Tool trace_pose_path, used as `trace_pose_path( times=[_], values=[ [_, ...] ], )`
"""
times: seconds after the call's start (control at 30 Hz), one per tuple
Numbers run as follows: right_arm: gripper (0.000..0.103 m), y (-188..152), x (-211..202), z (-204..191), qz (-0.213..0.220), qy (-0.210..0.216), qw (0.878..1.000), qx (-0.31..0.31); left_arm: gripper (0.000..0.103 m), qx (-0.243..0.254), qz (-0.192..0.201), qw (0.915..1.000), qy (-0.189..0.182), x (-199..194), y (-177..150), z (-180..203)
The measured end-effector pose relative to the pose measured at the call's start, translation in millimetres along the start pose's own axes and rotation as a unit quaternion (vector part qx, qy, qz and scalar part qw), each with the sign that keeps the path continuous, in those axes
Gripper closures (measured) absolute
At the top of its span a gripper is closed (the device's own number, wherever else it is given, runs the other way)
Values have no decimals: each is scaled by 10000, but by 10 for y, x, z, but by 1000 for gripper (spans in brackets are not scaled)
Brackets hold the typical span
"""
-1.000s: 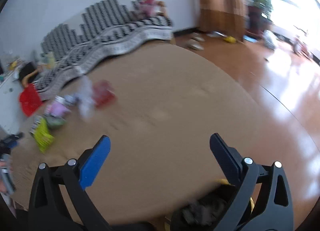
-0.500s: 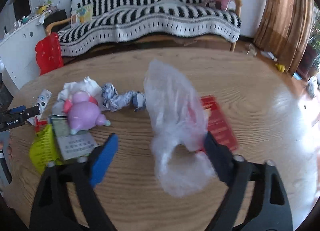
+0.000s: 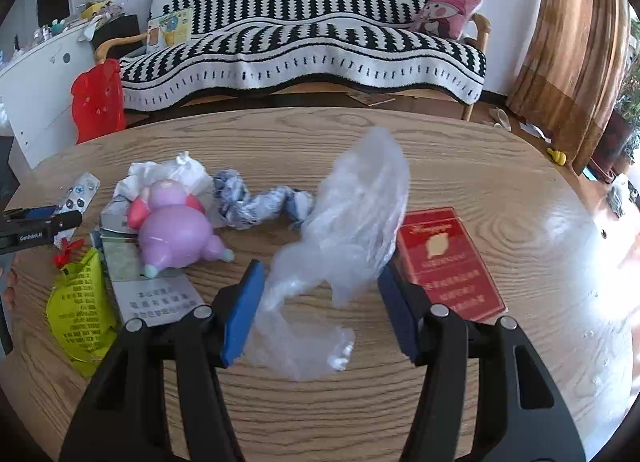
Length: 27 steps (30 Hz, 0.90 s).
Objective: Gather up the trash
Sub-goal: 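Grasp the silver wrapper with left tool while right tool grasps the clear plastic bag, then carry the silver wrapper and plastic bag to the black bin and open both tools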
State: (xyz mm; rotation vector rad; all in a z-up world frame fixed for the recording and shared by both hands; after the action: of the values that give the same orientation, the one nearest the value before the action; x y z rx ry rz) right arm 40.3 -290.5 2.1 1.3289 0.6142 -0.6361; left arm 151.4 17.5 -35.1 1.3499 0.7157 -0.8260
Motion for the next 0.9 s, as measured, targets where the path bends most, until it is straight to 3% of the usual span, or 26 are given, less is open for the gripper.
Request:
trace_pose_path(
  times=[0.1,0.2,0.3,0.33,0.43,0.63,0.9],
  values=[
    [40,75,51,-77,-32,-108,9999,-115,50,-9,-23,10000,-95,-28,-7,18],
    [40,39,237,-113,-339,-55,9993,-123,69,-26,-29,9997,-243,-56,-24,57],
    [59,-35,326,-92,-411,182,9990,-28,73,-157,-115,9985,-510,-80,-27,73],
    [78,-48,312,-68,-379,202,9991,-22,75,-173,-76,9984,-536,-105,-24,77],
    [88,-90,271,-6,-364,308,9987,159,75,-167,71,9987,-474,-188,0,66],
    [89,-78,44,80,-87,429,9983,391,75,-227,278,9984,-428,-336,41,-2],
    [89,-139,-36,138,-124,538,9968,573,75,-231,323,9984,-406,-395,37,-16]
  ],
)
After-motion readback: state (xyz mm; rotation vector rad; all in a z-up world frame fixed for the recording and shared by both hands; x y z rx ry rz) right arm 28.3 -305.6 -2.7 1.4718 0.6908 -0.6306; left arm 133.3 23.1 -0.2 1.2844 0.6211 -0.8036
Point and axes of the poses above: each gripper's, at about its wrist camera, not at the fingertips, and x roughly the way its jaws point, z to its right, y to its top, the point moved 5 cm from there along x, roughly the way its jaws point, and after that the axes turned 11 degrees about -x, right-handed, at the moved point
